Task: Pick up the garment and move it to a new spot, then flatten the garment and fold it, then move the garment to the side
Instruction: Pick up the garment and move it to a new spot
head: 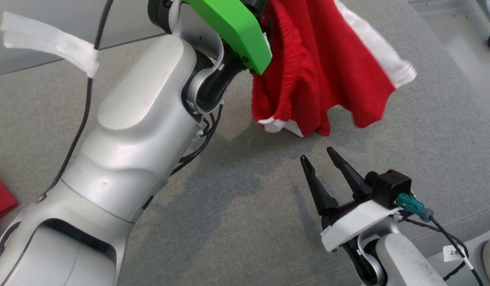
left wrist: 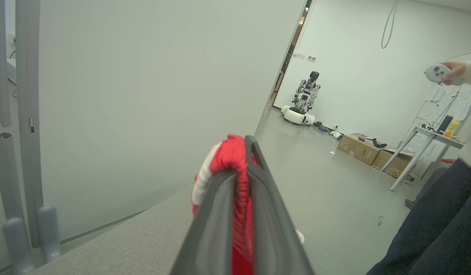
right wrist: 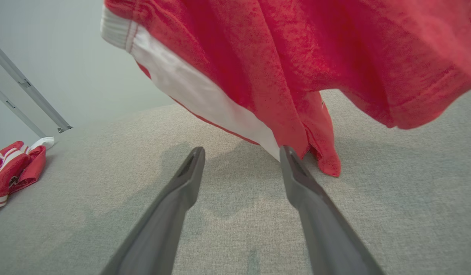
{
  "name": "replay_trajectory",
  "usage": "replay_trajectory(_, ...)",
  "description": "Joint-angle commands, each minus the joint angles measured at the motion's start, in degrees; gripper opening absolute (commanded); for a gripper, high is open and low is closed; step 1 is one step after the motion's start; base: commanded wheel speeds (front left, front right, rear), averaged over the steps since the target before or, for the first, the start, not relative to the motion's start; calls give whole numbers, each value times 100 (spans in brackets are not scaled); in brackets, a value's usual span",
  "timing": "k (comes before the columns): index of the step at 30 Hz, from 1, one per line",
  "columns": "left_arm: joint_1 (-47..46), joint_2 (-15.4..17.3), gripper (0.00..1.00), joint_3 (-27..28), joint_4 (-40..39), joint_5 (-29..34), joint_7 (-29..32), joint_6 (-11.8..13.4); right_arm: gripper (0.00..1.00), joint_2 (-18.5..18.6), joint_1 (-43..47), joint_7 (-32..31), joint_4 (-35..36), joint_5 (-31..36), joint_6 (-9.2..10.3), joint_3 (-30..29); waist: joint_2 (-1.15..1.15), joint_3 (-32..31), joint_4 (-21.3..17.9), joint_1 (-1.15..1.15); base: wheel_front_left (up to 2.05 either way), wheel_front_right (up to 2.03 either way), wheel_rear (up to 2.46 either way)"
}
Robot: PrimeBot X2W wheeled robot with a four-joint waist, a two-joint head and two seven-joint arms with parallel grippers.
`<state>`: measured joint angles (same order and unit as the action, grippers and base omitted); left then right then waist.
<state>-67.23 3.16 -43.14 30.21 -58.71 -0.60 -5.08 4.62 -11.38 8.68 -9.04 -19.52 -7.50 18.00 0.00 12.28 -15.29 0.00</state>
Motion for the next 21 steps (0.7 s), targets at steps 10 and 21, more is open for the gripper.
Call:
replay_trajectory(10, 192, 472, 0, -926, 392, 1013, -399, -148, 100, 53, -30, 35, 66, 100, 1, -284, 0, 236, 855, 0, 0, 0, 0)
replay_trajectory(21, 1651, 1881, 0, -2202, -900, 2491, -1026, 160, 100, 170, 181, -237, 351, 206, 2, -487, 0, 124, 1536, 0, 0, 0, 0)
